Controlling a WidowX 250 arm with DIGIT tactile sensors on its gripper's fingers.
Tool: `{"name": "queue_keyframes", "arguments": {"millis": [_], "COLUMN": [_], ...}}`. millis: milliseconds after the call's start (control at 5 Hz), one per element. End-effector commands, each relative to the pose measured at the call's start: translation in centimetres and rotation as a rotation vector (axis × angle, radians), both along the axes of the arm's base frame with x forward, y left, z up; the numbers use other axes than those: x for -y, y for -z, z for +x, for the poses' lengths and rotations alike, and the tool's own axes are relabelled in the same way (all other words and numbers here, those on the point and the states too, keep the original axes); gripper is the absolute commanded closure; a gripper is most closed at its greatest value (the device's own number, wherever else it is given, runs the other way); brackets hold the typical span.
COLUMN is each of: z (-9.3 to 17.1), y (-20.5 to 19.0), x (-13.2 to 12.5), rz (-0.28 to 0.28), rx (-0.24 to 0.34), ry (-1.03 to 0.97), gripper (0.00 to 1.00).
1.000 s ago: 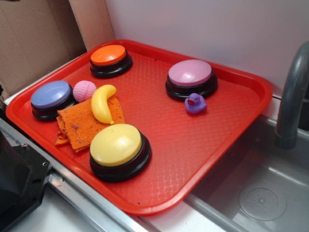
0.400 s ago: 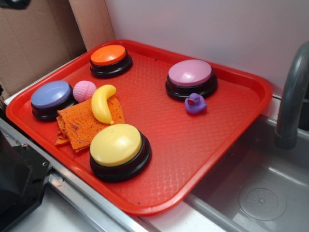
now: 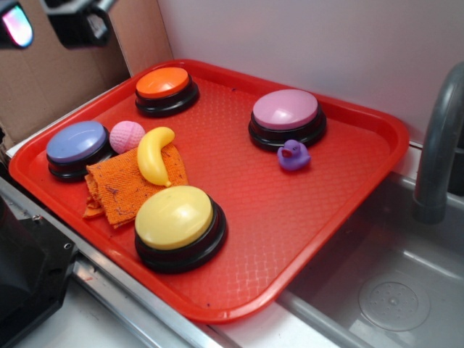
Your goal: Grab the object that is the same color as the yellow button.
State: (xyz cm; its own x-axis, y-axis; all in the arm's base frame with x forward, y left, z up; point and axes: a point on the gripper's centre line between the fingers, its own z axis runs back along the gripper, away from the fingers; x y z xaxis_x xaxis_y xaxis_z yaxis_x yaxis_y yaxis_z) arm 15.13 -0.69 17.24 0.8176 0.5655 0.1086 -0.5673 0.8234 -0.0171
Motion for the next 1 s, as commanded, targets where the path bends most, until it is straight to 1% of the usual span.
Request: {"name": "queue_keyframes", "arguments": {"millis": [0, 200, 400, 600, 800], "z": [2.1, 3.1, 4.3, 4.8, 5.4], "y": [6.1, 9.1, 11.3, 12.7, 13.5], "x": [-1.2, -1.7, -1.8, -1.7, -1.7], "rz": [0.070, 0.117, 0.147, 0.165, 0.172], "rx": [0.040, 0.043, 0.090, 0.077, 0.081], "ry": [-0.213, -0.241, -0.221, -0.199, -0.184], "gripper": [0.00, 0.00, 0.00, 0.00, 0.00]}}
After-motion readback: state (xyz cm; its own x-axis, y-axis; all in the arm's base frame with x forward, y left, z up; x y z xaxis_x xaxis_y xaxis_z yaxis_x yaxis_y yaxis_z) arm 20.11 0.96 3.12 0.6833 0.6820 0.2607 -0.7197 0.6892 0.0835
